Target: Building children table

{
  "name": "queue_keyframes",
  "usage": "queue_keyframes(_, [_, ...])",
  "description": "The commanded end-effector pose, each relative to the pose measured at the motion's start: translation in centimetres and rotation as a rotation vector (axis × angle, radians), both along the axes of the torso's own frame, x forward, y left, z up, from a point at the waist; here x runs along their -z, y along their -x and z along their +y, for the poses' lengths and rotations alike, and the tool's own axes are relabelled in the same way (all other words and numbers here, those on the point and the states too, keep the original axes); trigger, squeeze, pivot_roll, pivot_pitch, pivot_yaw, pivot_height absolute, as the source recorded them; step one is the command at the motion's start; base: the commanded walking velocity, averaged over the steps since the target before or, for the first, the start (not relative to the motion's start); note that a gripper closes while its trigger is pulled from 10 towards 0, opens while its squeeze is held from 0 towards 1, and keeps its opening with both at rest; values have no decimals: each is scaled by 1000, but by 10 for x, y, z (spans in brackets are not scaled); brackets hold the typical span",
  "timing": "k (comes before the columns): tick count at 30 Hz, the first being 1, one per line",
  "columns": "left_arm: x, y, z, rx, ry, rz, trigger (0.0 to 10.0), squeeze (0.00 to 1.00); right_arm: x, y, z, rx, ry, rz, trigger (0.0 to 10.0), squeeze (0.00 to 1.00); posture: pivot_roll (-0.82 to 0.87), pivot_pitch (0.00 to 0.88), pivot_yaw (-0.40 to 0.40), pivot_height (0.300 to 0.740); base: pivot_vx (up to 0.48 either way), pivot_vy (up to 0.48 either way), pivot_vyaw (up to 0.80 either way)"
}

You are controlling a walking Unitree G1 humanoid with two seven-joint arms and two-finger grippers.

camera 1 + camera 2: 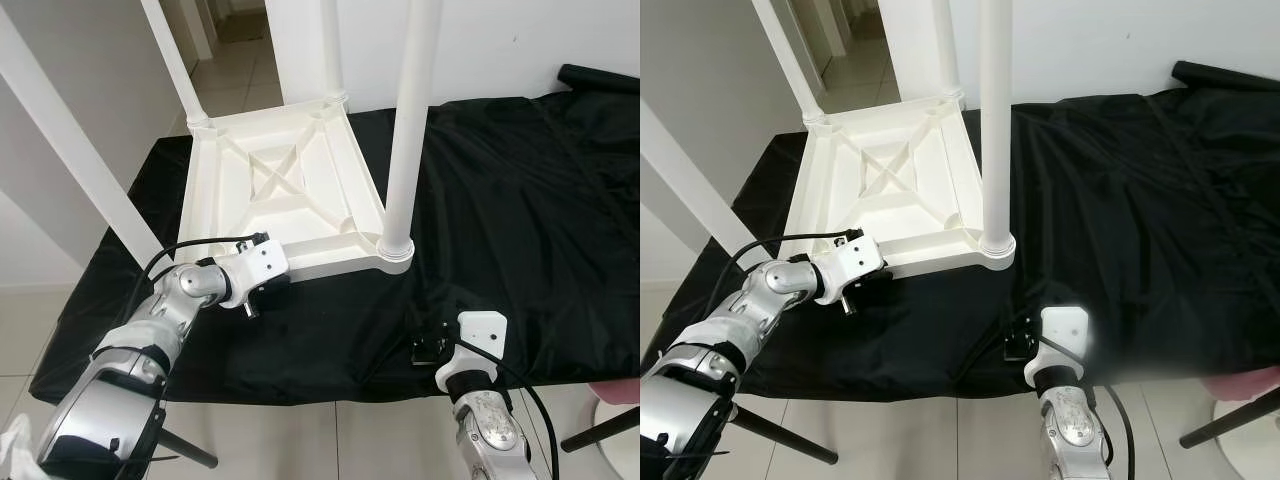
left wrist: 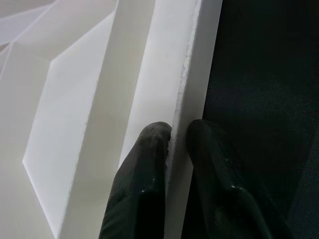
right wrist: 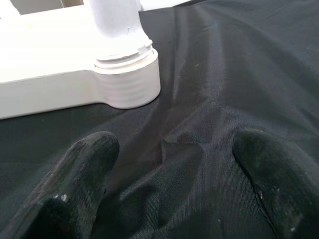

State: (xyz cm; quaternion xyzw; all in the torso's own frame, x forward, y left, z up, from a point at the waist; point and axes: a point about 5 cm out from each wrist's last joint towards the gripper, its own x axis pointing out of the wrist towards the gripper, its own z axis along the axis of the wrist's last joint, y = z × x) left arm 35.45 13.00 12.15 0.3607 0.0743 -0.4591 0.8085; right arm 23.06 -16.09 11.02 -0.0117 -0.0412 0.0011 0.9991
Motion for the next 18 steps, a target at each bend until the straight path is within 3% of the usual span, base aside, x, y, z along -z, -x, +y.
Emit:
queue_keyframes(1, [32,16,18,-16,-60,126,10000,0,1,-1,5,-21,-8,0,10000,0,-71,65,148,740,0,0,0])
queue_keyframes(3, [36,22,17,33,-64,130,10000,0,2,-1,5,-23,-3,2,10000,0,-72,71,153,740,0,0,0])
queue_keyframes(4, [37,25,17,52,-56,139,6902,0,2,-1,4,-21,-2,3,10000,0,-74,72,154,740,0,0,0])
queue_keyframes(5, [37,25,17,52,-56,139,6902,0,2,-1,4,-21,-2,3,10000,0,-74,72,154,740,0,0,0])
queue_keyframes(6, [38,28,17,78,-46,153,3333,0,2,-1,4,-20,-1,4,10000,0,-74,73,155,740,0,0,0])
queue_keyframes(7, [38,28,17,78,-46,153,3333,0,2,-1,4,-20,-1,4,10000,0,-74,73,155,740,0,0,0])
queue_keyframes(8, [38,31,17,104,-45,157,2471,0,3,0,4,-19,0,5,10000,0,-74,73,155,740,0,0,0])
queue_keyframes(11, [41,43,18,205,-55,172,3333,0,4,0,3,-19,4,6,10000,0,-74,75,155,740,0,0,0])
queue_keyframes(17, [47,59,26,307,-111,196,3686,0,4,-1,2,-22,11,7,10000,0,-76,78,156,740,0,0,0])
queue_keyframes(18, [49,63,29,330,-141,182,4863,0,4,-1,2,-23,14,8,10000,0,-73,80,151,740,0,0,0])
